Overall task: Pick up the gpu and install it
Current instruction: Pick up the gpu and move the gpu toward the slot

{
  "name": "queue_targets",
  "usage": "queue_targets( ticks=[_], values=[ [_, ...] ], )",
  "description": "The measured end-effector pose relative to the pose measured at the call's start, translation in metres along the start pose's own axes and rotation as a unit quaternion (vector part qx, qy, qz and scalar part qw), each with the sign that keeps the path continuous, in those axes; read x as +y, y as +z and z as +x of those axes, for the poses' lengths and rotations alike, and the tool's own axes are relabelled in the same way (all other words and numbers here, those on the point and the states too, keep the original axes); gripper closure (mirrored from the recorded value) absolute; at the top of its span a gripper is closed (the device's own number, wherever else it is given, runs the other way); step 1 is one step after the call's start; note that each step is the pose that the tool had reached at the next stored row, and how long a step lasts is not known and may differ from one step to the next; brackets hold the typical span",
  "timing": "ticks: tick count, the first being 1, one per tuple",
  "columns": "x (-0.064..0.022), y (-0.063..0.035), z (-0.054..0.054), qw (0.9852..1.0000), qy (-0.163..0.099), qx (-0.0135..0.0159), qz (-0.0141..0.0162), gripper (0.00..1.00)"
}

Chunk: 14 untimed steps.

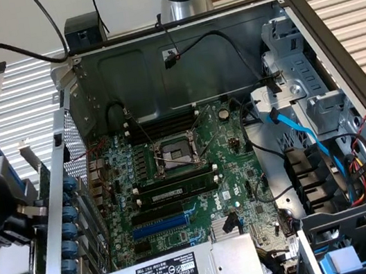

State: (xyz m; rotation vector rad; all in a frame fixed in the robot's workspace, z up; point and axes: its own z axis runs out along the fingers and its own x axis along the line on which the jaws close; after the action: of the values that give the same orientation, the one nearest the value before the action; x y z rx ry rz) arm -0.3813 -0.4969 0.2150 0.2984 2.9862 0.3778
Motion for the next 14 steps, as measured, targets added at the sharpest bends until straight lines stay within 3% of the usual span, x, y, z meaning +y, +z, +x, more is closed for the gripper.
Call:
queue_targets(
  ticks=[14],
  values=[
    [0.0013,-0.0128,0.006,1.0,0.0,-0.0003,-0.0005,0.7]
  ],
)
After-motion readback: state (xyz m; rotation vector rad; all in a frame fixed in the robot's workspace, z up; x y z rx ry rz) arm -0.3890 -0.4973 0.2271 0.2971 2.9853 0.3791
